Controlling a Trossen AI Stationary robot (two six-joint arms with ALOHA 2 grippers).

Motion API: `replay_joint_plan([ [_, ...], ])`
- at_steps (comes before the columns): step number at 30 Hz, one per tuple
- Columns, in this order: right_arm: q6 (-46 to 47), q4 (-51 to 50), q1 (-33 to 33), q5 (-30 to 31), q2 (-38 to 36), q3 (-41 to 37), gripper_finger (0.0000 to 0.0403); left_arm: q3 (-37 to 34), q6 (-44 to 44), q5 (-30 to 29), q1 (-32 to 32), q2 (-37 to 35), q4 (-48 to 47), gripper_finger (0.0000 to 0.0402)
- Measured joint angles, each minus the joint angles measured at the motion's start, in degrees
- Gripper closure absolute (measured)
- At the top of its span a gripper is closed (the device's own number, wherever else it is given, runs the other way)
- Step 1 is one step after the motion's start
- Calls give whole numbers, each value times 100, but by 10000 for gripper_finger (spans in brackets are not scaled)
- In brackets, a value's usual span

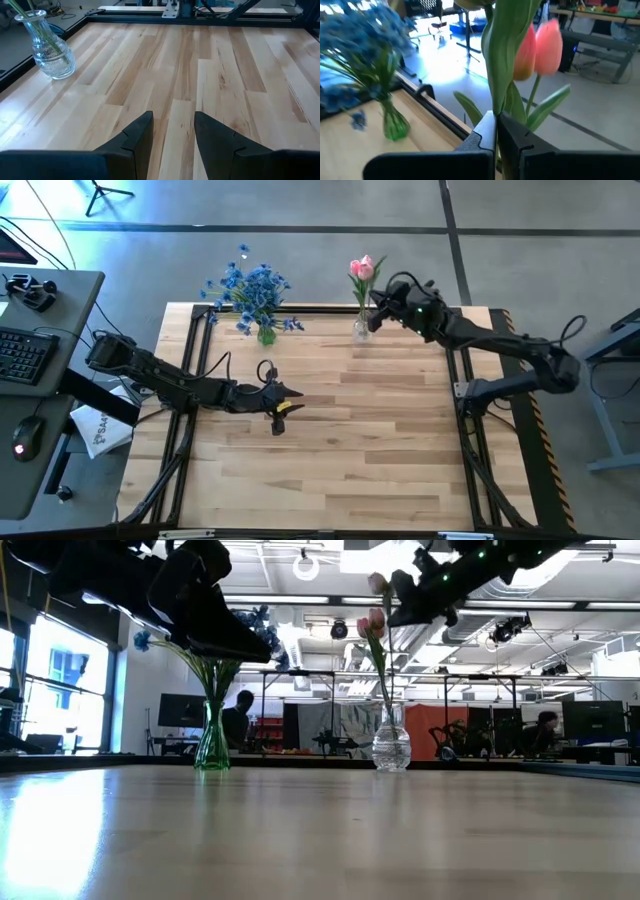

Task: Sort flowers into vase by color
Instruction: Put the pink tulip into the transparent vase, then return to Home Position

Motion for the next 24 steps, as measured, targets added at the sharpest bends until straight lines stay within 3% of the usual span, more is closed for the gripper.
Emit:
replay_joint_plan([
  [14, 402, -363, -89, 4, 368, 9, 395, 0, 0, 4, 0, 0, -7, 271],
  [24, 557, -1419, -239, -4, 209, 9, 247, 0, -2, 4, 0, 0, -11, 271],
])
